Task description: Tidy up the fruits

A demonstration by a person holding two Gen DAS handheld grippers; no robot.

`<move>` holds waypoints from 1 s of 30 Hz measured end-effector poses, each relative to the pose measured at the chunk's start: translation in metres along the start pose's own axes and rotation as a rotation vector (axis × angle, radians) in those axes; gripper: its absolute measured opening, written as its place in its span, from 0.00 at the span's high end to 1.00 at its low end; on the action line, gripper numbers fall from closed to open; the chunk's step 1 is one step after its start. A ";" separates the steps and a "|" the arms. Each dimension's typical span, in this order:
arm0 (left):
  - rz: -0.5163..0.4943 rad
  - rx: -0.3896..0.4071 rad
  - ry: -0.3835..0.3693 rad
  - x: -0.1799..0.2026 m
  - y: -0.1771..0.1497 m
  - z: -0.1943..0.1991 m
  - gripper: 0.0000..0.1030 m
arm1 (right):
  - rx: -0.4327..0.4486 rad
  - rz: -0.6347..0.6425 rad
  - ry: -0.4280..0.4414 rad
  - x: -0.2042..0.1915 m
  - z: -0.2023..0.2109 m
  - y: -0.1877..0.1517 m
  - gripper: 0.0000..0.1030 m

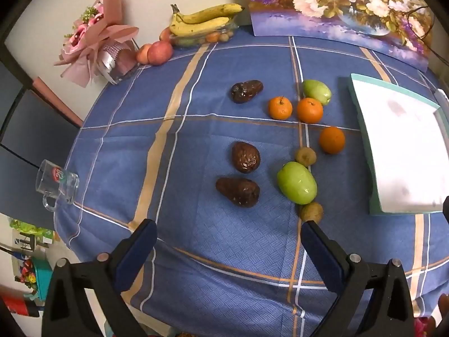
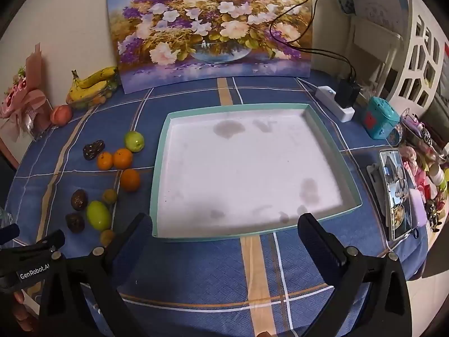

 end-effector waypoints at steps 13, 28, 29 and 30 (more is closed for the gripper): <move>0.018 -0.036 -0.020 -0.003 0.000 -0.012 0.00 | -0.012 -0.017 -0.001 0.005 -0.005 -0.005 0.00; 0.089 -0.011 -0.037 -0.012 0.006 -0.006 0.00 | -0.019 -0.011 -0.003 0.004 -0.007 -0.006 0.00; 0.092 -0.010 -0.039 -0.012 0.006 -0.006 0.00 | -0.019 -0.011 -0.002 0.004 -0.007 -0.006 0.00; 0.094 -0.009 -0.041 -0.012 0.007 -0.006 0.00 | -0.019 -0.012 -0.001 0.004 -0.007 -0.006 0.00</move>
Point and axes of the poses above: each gripper's, at about its wrist camera, not at the fingertips, and z roughly against the way its jaws point, x to its right, y to its top, the point moved 9 cm from there along -z, roughly the way its jaws point, and after that the axes turned 13 degrees about z, right-handed, at the moved point
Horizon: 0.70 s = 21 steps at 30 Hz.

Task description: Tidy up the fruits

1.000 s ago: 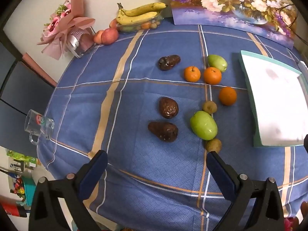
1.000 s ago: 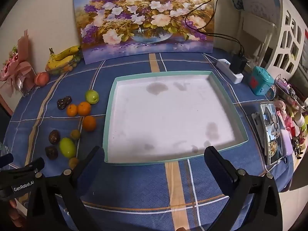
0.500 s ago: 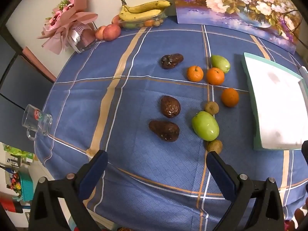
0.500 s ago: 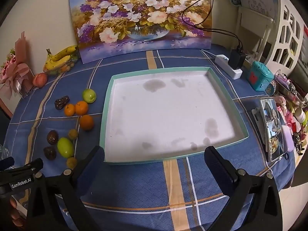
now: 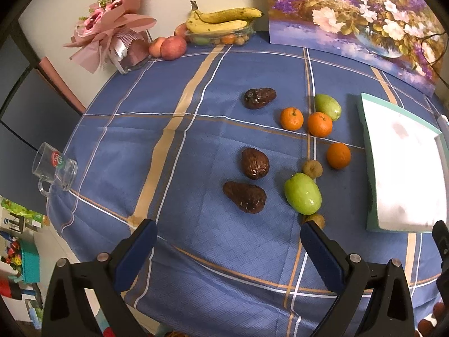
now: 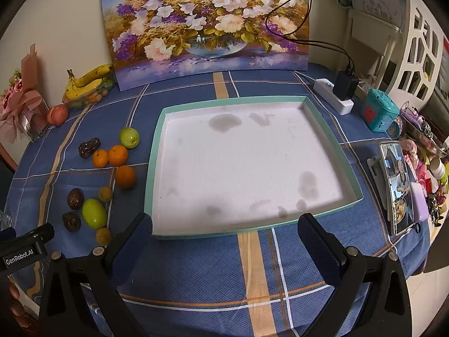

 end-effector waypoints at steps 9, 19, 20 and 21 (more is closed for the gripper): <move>0.010 0.009 -0.004 -0.001 0.002 0.003 0.00 | -0.001 -0.002 0.001 -0.001 0.000 0.000 0.00; 0.012 0.013 -0.007 -0.001 0.004 0.004 0.00 | 0.000 -0.001 0.002 -0.003 -0.001 -0.001 0.00; 0.012 0.013 -0.007 -0.001 0.003 0.005 0.00 | 0.000 -0.001 0.002 -0.004 -0.001 -0.001 0.00; 0.012 0.013 -0.007 -0.001 0.003 0.004 0.00 | 0.000 -0.002 0.003 -0.004 -0.001 -0.001 0.00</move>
Point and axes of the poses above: each gripper's, at about its wrist camera, not at the fingertips, and z roughly against the way its jaws point, x to its right, y to its top, the point moved 9 cm from there along -z, roughly the way its jaws point, and after that the axes turned 13 degrees about z, right-handed, at the moved point
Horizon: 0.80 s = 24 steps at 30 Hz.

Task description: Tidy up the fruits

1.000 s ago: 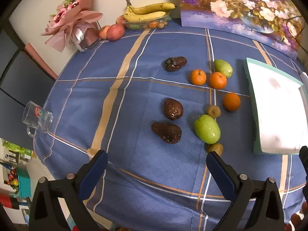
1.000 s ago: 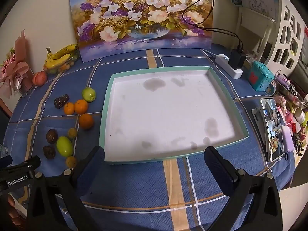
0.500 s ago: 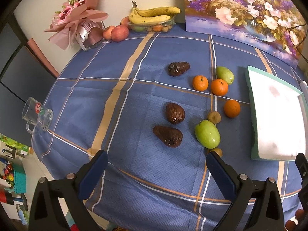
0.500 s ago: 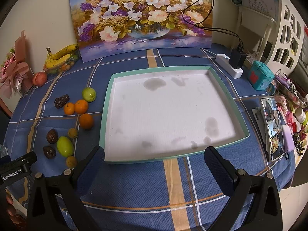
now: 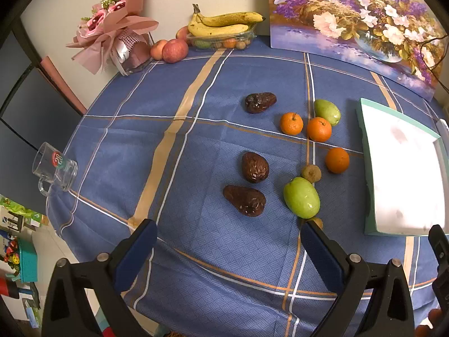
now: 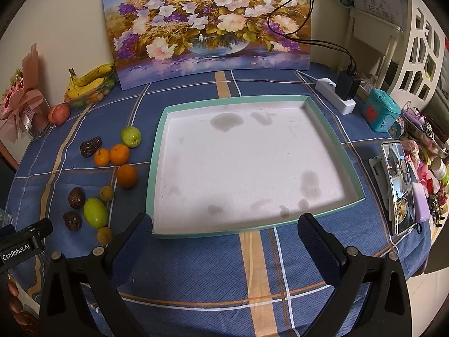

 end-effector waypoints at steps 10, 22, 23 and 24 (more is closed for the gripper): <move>0.000 0.000 0.000 0.000 0.000 0.000 0.00 | -0.005 0.006 0.008 -0.002 -0.001 0.000 0.00; 0.001 0.006 -0.003 0.000 0.002 0.002 0.00 | -0.008 0.009 0.008 0.000 -0.001 0.001 0.00; 0.001 0.007 -0.004 0.001 0.002 0.002 0.00 | -0.008 0.009 0.008 0.000 -0.001 0.001 0.00; 0.001 0.009 -0.005 0.001 0.003 0.003 0.00 | -0.007 0.009 0.008 0.000 -0.001 0.001 0.00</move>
Point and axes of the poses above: each gripper's, at about its wrist camera, not at the fingertips, and z roughly against the way its jaws point, x to its right, y to its top, the point moved 9 cm from there along -z, roughly the way its jaws point, and after that the axes turned 13 degrees about z, right-handed, at the moved point
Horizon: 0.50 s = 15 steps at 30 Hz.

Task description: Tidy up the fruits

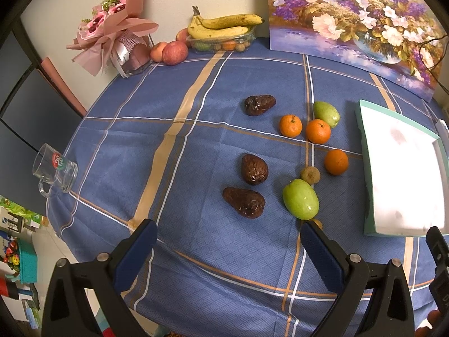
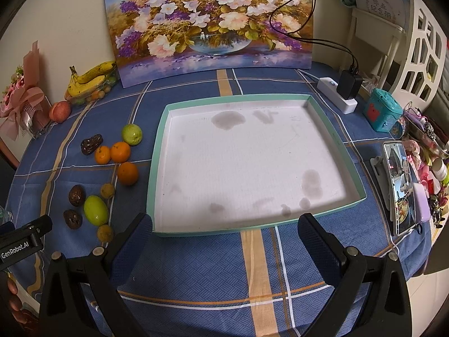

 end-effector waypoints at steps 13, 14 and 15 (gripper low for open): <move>-0.011 0.022 -0.036 0.004 0.000 0.004 0.00 | -0.002 0.000 -0.001 0.000 0.000 0.000 0.00; -0.013 0.023 -0.045 0.005 0.001 0.004 0.00 | -0.002 0.001 0.000 -0.001 0.000 0.000 0.00; -0.015 0.026 -0.052 0.006 0.001 0.004 0.00 | -0.001 0.000 0.000 0.000 0.000 0.000 0.00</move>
Point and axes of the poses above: each gripper's, at about its wrist camera, not at the fingertips, and z roughly against the way its jaws point, x to its right, y to its top, the point moved 9 cm from there along -z, roughly the way its jaws point, and after that the axes turned 13 degrees about z, right-handed, at the moved point
